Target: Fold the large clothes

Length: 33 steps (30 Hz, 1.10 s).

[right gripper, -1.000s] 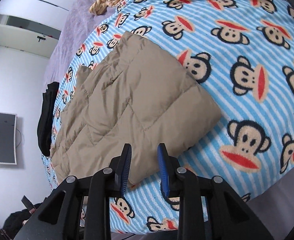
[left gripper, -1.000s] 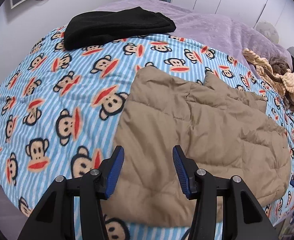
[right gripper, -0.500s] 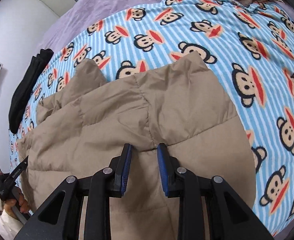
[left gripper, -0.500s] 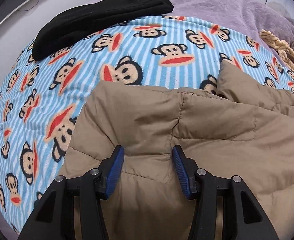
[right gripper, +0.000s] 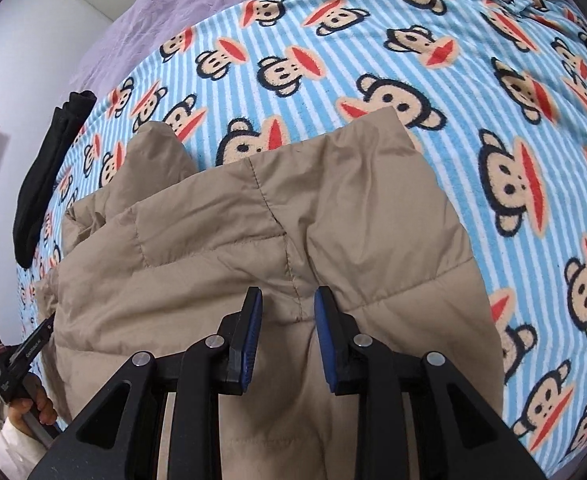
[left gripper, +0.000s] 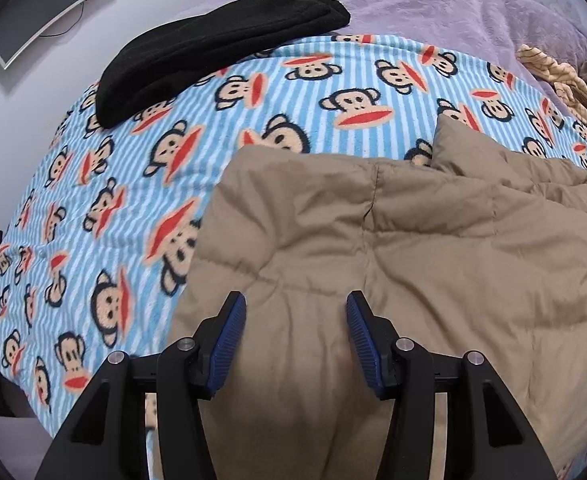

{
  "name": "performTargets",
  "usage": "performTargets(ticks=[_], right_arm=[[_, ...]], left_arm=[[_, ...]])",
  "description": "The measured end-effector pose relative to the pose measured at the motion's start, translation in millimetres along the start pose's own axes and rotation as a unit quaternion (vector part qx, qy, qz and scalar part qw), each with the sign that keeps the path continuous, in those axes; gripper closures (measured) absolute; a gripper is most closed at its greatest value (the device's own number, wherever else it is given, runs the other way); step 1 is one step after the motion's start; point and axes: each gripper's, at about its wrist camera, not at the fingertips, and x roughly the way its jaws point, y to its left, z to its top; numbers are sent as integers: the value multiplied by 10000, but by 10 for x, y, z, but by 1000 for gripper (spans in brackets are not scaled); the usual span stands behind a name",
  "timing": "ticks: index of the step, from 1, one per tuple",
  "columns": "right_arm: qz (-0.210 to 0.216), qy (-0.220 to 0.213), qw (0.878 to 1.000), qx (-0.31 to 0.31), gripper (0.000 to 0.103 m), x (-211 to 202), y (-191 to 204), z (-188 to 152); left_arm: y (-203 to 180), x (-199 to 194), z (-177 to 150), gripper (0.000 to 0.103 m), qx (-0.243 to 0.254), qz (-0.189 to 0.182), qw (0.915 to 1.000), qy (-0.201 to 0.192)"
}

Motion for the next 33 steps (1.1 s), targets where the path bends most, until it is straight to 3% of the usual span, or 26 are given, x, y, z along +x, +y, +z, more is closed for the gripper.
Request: performTargets(ticks=[3,7,12,16,19,33], right_arm=[[83,43,10000,0,73,-200,-72,-193],[55,161,9999,28,73,-430,-214,-534],[84,402,9988,249,73,-538,-383,-784],[98,568,9983,109,73,-575,-348,-860],[141,715,9973,61,61,-538,-329,-879],[386,1071,9934,-139,58,-346,-324,-899]], left_arm=[[186,-169,-287,49,-202,69,9996,189],[378,-206,-635,49,-572,126,9955,750],[345,-315,-931,49,-671,163,9914,1115],[225,-434,-1014,49,-695,28,9901,1218],[146,-520,-1024,49,-709,-2,9897,1242],[251,-778,-1176,49,-1268,63,9846,1200]])
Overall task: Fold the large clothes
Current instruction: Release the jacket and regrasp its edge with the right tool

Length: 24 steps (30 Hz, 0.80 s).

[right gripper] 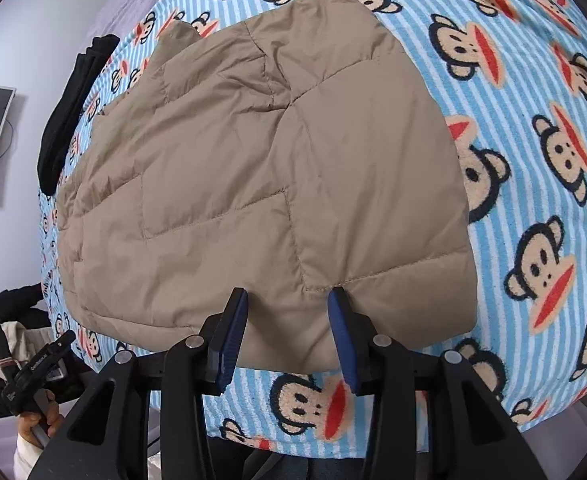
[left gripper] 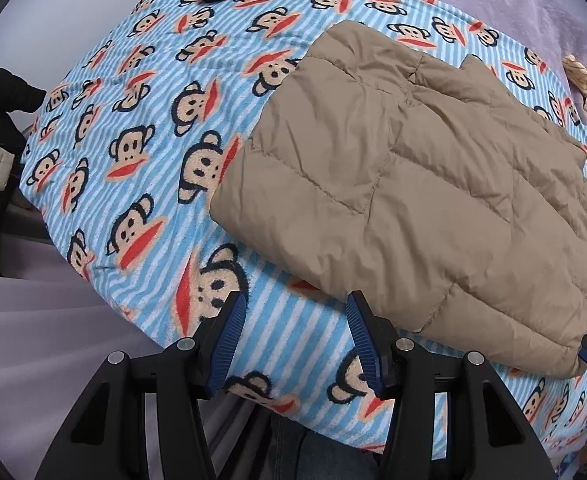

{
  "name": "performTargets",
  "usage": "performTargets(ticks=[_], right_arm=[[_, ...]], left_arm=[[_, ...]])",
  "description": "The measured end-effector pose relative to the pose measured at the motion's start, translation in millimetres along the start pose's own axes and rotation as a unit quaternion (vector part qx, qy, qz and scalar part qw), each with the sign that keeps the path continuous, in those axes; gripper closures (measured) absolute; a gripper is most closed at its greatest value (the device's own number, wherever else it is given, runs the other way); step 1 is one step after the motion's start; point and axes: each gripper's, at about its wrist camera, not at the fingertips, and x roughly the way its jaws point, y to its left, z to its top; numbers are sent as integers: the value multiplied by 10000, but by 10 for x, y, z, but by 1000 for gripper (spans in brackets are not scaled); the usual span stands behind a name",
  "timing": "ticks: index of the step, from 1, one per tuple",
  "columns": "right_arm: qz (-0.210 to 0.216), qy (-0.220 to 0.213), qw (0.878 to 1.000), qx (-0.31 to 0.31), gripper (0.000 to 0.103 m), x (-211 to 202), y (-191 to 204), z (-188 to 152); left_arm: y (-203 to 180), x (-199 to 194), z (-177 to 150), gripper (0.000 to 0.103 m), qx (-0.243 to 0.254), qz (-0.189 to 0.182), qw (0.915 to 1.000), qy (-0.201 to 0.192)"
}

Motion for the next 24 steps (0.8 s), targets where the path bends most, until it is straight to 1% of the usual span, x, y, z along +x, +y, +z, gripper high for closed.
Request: performTargets(ticks=[3,4,5,6,7,8,11,14,16,18,22,24], right_arm=[[-25,14,10000,57,58,25,-24,7],[-48,-9,10000,63,58,16,-12,3],[-69,-32,10000,65,57,5,-11,-4],[-93,-56,9999,80,57,-6,-5,-13],[-125,-82,9998,119,57,-9,19,-17],[-156,-111,9997,156,56,-17,31,-26],[-280,-239,9990,254,55,-36,104,-47],[-423,-401,9973,438,54,-39,264,-105],[-374,-513,9964,557,53,-30,409,-162],[-364,-558,9961,574,46,27,591,-222],[-263,-442,9978,428,44,246,1042,-310],[-205,-379,9987,261,35,332,1245,-290]], left_arm=[[29,36,62,48,65,-19,10000,-11],[40,59,97,46,102,-30,9999,-10],[47,77,133,26,148,-45,9999,-12],[56,80,168,8,194,-47,9998,-74],[58,76,197,6,254,-47,9995,-157],[60,83,241,6,369,-75,9991,-202],[100,169,404,6,718,-180,9972,-117],[187,212,567,6,946,-286,9950,-152],[266,246,661,6,1021,-360,9940,-146],[337,290,745,6,1043,-435,9935,-143],[443,412,890,6,1066,-581,9926,-87],[481,463,960,6,1067,-642,9922,-58]])
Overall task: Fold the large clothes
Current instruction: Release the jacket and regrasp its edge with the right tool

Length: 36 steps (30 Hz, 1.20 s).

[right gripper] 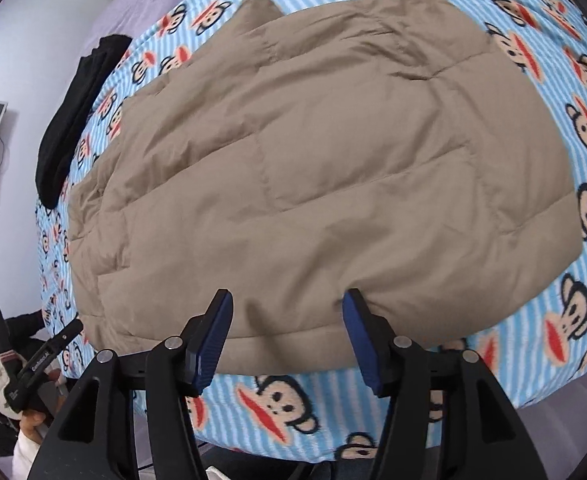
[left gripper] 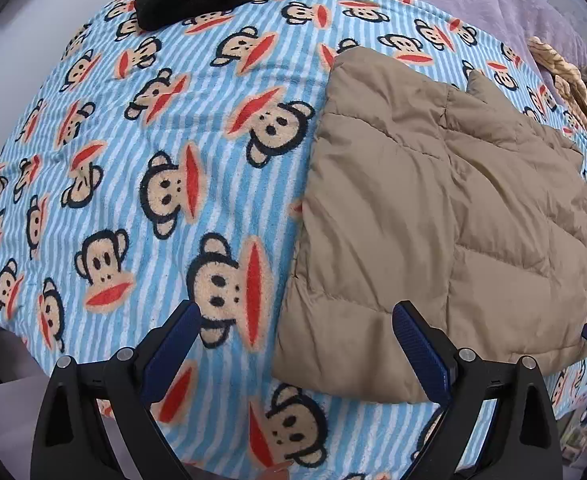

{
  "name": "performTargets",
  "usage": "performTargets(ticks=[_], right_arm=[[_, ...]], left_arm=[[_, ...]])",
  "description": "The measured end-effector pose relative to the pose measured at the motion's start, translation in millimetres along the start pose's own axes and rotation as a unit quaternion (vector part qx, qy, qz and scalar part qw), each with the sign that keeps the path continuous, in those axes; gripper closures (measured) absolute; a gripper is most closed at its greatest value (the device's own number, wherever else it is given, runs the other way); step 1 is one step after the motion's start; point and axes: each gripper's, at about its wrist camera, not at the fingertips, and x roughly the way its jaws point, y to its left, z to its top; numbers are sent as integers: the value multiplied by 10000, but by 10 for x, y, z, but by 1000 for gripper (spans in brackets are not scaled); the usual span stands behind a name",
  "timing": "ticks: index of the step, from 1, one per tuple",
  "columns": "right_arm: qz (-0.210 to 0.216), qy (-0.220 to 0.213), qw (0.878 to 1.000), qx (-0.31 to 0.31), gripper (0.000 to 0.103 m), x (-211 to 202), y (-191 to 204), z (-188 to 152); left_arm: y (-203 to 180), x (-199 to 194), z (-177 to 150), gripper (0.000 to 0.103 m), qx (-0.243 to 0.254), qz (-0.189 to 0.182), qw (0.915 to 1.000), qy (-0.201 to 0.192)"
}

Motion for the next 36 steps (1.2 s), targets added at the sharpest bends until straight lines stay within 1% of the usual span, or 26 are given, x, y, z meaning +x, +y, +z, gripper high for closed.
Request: performTargets(ticks=[1,2,3,6,9,11,13,14,15,17,19,21,22,25,26,27,28,30,31,34,36], right_arm=[[23,17,10000,-92,31,37,120,12],[52,15,9998,-165,23,62,223,33],[84,-7,9997,-219,21,76,314,48],[125,-56,9993,-333,21,118,510,114],[157,-66,9993,-319,21,187,653,182],[190,-106,9994,-263,22,224,682,205],[183,-180,9993,-288,46,275,719,226],[125,-171,9992,-330,67,309,731,244],[82,-143,9993,-340,71,347,732,264],[149,-146,9993,-310,73,389,713,321],[136,-182,9993,-298,74,397,707,355],[135,-253,9992,-294,74,387,721,391],[127,-293,9990,-303,74,374,728,416],[69,-390,9986,-355,74,349,732,467],[64,-411,9985,-362,74,354,728,487],[71,-414,9985,-362,74,361,718,502],[80,-409,9985,-360,74,380,710,521],[93,-404,9985,-370,74,429,706,551],[93,-407,9984,-382,74,466,710,568],[103,-388,9986,-347,74,591,703,615],[125,-368,9988,-294,74,656,680,641]], left_arm=[[30,15,40,6,3,-20,10000,-24],[68,28,90,6,20,-59,10000,-66],[110,39,142,6,30,-100,9999,-106],[252,101,318,6,-20,-307,9994,-158],[361,231,486,6,-42,-833,9965,-13],[399,324,564,6,-24,-1198,9927,111],[380,429,616,6,85,-1587,9869,277],[363,498,650,6,180,-1761,9836,344],[337,568,681,6,277,-1911,9804,403],[284,752,746,6,370,-2170,9737,580],[237,936,815,6,282,-2431,9666,760],[184,1032,889,5,231,-2698,9592,814],[153,1057,915,5,272,-2789,9563,832],[59,1095,924,5,461,-2916,9512,894],[16,1093,914,9,554,-2937,9499,915],[-26,1073,900,28,646,-2976,9480,925],[-53,1051,899,41,676,-3129,9423,977],[-92,985,896,77,541,-3472,9301,1069],[-116,932,891,80,486,-3595,9258,1062],[-259,668,867,80,546,-3680,9237,915],[-359,458,860,80,588,-3778,9205,803]])
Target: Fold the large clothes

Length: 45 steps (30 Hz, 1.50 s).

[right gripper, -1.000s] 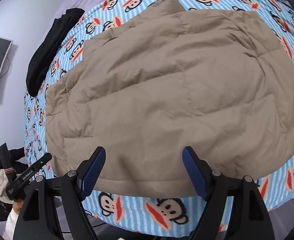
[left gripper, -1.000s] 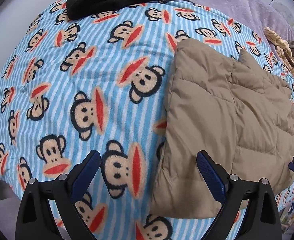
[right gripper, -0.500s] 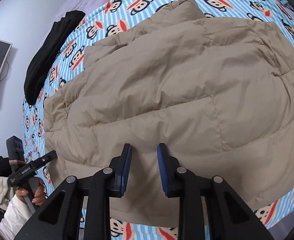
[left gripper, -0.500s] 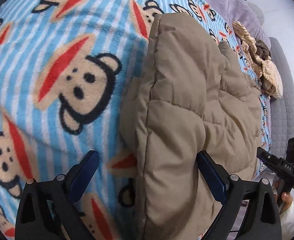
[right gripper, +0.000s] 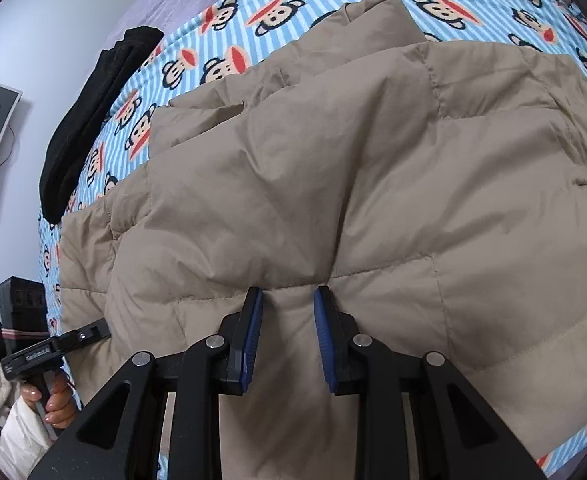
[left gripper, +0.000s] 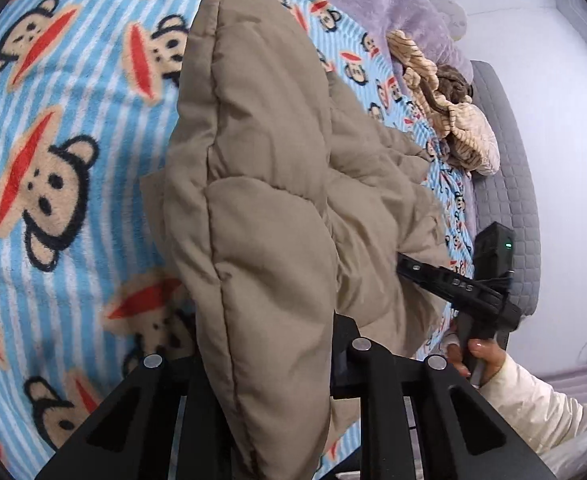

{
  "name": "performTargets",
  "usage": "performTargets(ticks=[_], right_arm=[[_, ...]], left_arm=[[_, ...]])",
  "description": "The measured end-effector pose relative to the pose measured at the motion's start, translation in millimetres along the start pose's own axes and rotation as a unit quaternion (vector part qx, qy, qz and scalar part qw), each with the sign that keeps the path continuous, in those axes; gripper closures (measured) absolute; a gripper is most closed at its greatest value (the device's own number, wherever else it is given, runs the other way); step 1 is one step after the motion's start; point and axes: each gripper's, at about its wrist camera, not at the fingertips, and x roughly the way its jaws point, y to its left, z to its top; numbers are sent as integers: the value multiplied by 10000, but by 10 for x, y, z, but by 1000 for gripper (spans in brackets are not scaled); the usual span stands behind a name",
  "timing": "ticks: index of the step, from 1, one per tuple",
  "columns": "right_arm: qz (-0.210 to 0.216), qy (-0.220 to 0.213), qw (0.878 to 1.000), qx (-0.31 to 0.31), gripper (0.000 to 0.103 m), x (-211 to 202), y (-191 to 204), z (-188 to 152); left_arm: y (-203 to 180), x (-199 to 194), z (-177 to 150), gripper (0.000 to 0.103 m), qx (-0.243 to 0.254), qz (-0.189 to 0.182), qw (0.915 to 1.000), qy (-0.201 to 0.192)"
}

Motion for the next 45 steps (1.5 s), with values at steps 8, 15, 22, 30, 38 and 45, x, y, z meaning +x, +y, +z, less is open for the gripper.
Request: performTargets(ticks=[8,15,22,30,38,45], right_arm=[[322,97,9989,321,77,182,-235,39],[385,198,9986,290,77,251,-266,73],[623,216,9972,364,77,421,-355,141],[1239,377,9881,830,77,188,-665,185],[1373,-375,9761,1644,52,-776,-1643,-319],[1453,-773,9708,1746,23,-1347,-1900,-971]], left_arm=[[-653,-24,53,80,490,490,9975,-147],[-1068,71,64,80,337,272,9989,-164],[-2136,485,9,80,907,458,9948,20],[-2797,1233,174,67,1208,538,9903,420],[-2986,2348,240,40,1192,164,9847,1259],[-3246,2861,183,40,1977,823,9685,1272]])
